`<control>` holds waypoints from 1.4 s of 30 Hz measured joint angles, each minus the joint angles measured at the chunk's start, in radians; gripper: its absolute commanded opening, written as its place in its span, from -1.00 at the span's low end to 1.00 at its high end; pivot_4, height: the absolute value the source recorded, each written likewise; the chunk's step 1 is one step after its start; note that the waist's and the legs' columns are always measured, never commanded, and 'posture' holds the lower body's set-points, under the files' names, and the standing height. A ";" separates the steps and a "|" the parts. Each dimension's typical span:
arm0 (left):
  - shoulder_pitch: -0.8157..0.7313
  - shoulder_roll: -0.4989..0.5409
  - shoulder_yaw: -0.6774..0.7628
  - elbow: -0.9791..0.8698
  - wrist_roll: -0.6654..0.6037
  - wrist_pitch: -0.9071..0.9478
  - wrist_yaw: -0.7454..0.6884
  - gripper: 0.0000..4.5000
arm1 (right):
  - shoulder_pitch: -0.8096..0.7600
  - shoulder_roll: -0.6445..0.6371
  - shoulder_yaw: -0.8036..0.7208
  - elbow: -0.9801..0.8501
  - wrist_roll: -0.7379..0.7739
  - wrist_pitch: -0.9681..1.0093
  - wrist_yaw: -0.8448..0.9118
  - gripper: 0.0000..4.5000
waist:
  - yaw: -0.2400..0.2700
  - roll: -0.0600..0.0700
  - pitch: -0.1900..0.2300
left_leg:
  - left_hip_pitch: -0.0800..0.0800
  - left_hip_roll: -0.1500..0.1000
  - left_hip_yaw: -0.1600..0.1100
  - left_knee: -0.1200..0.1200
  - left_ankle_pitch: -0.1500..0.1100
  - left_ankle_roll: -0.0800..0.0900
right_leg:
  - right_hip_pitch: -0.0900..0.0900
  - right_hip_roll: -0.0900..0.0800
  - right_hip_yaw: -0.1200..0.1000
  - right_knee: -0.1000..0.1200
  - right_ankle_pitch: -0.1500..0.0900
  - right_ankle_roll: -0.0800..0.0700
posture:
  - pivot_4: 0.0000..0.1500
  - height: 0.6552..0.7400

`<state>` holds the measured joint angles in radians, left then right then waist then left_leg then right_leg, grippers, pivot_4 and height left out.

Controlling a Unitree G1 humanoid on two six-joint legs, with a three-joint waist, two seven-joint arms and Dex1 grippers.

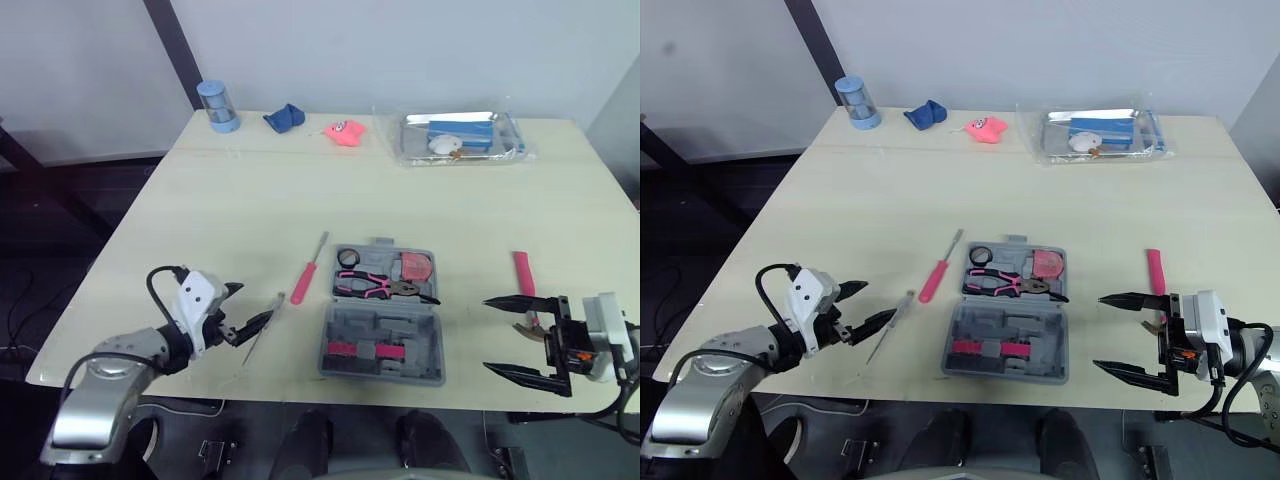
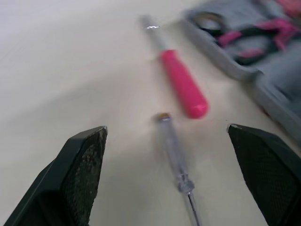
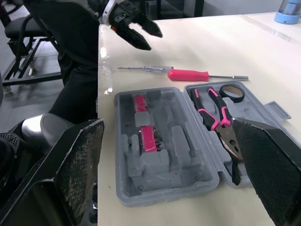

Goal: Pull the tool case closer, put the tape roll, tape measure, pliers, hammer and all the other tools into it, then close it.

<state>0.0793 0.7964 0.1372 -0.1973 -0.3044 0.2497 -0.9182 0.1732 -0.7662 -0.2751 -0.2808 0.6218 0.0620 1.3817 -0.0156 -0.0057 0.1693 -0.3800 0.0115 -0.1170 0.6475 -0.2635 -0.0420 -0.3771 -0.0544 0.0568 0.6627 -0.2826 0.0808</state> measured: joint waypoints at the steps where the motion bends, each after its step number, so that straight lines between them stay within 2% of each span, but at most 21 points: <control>1: -0.050 0.054 -0.044 0.068 0.028 -0.102 -0.106 0.94 | -0.004 0.001 0.001 0.000 -0.001 -0.001 -0.005 1.00 | 0.000 0.000 0.000 | 0.000 0.000 0.000 0.000 0.000 0.000 | 0.000 0.000 0.000 0.000 0.000 0.000 | 1.00 1.00; 4: -0.210 0.145 -0.153 0.261 0.099 -0.375 -0.364 0.94 | -0.008 0.006 0.006 0.002 -0.006 -0.002 -0.018 1.00 | 0.000 0.001 0.000 | 0.000 0.000 0.001 0.000 0.000 0.000 | 0.000 0.000 0.000 0.000 0.000 0.000 | 1.00 1.00; 5: -0.219 0.147 -0.156 0.272 0.104 -0.388 -0.375 0.94 | -0.009 0.007 0.006 0.002 -0.006 -0.002 -0.019 1.00 | 0.000 0.001 0.000 | 0.000 0.000 0.001 0.000 0.000 0.000 | 0.000 0.000 0.000 0.000 0.000 0.000 | 1.00 1.00; 6: -0.313 0.154 -0.225 0.369 0.126 -0.495 -0.498 0.94 | -0.008 0.010 0.010 0.004 -0.008 -0.002 -0.024 1.00 | -0.001 0.000 0.001 | -0.001 0.000 0.000 0.000 0.000 0.000 | 0.000 0.000 0.000 0.000 0.000 0.000 | 1.00 1.00; 8: -0.359 0.158 -0.258 0.410 0.139 -0.555 -0.563 0.94 | -0.015 0.013 0.017 0.001 -0.008 -0.002 -0.029 1.00 | -0.003 0.000 0.001 | -0.001 0.000 0.001 0.000 0.000 0.000 | -0.001 0.000 0.000 0.001 0.000 0.000 | 1.00 1.00; 10: -0.481 0.170 -0.357 0.511 0.176 -0.683 -0.633 0.94 | -0.021 0.015 0.025 0.002 -0.010 -0.002 -0.036 1.00 | -0.003 0.000 0.001 | -0.001 0.000 0.000 0.000 0.000 0.000 | -0.001 0.001 0.000 0.001 0.000 0.000 | 1.00 1.00; 15: -0.776 0.198 -0.644 0.671 0.273 -0.972 -0.642 0.94 | -0.034 0.015 0.028 0.000 -0.011 -0.001 -0.038 1.00 | -0.002 0.000 0.001 | -0.002 0.000 0.000 0.001 0.000 0.000 | -0.001 0.001 0.000 0.001 0.000 0.000 | 1.00 1.00; 21: -0.947 0.131 -0.810 0.865 0.364 -1.178 -0.644 0.94 | -0.050 0.011 0.029 0.004 -0.011 0.000 -0.036 1.00 | -0.015 -0.001 0.002 | -0.002 0.000 -0.001 0.001 0.000 0.000 | -0.001 0.001 -0.001 0.002 0.000 0.000 | 1.00 1.00; 26: -1.042 0.087 -0.860 1.006 0.451 -1.320 -0.645 0.94 | -0.056 0.011 0.030 0.005 -0.012 0.000 -0.037 1.00 | -0.027 -0.001 0.002 | -0.002 0.000 -0.001 0.002 0.000 0.000 | -0.001 0.001 -0.001 0.002 0.000 0.000 | 1.00 1.00; 33: -1.080 0.032 -0.896 1.131 0.592 -1.460 -0.630 0.94 | -0.055 0.011 0.030 0.005 -0.012 0.000 -0.041 1.00 | -0.026 -0.002 0.002 | -0.002 0.000 -0.002 0.002 0.000 0.001 | -0.001 0.001 -0.001 0.002 0.000 0.000 | 1.00 1.00; 37: -1.117 0.005 -0.897 1.199 0.689 -1.512 -0.573 0.94 | -0.056 0.011 0.030 0.005 -0.012 0.000 -0.045 1.00 | -0.026 -0.002 0.003 | -0.002 -0.001 -0.002 0.002 0.000 0.001 | -0.001 0.001 -0.001 0.002 0.000 0.001 | 1.00 1.00; 38: -1.121 -0.021 -0.899 1.233 0.759 -1.532 -0.510 0.94 | -0.056 0.011 0.030 0.005 -0.012 0.000 -0.050 1.00 | -0.026 -0.002 0.003 | -0.002 -0.001 -0.002 0.002 0.000 0.001 | -0.001 0.001 -0.001 0.002 0.000 0.001 | 1.00 1.00; 42: -1.130 -0.051 -0.907 1.268 0.835 -1.559 -0.435 0.94 | -0.055 0.011 0.030 0.002 -0.012 0.000 -0.057 1.00 | -0.026 -0.003 0.003 | -0.002 -0.001 -0.003 0.002 0.000 0.001 | -0.001 0.001 -0.001 0.002 0.000 0.001 | 1.00 1.00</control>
<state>-1.0510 0.7458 -0.7700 1.0711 0.5308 -1.3090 -1.3530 0.1179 -0.7554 -0.2454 -0.2785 0.6099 0.0624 1.3250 -0.0414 -0.0083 0.1722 -0.3824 0.0108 -0.1197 0.6497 -0.2635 -0.0415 -0.3780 -0.0537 0.0555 0.6651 -0.2825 0.0813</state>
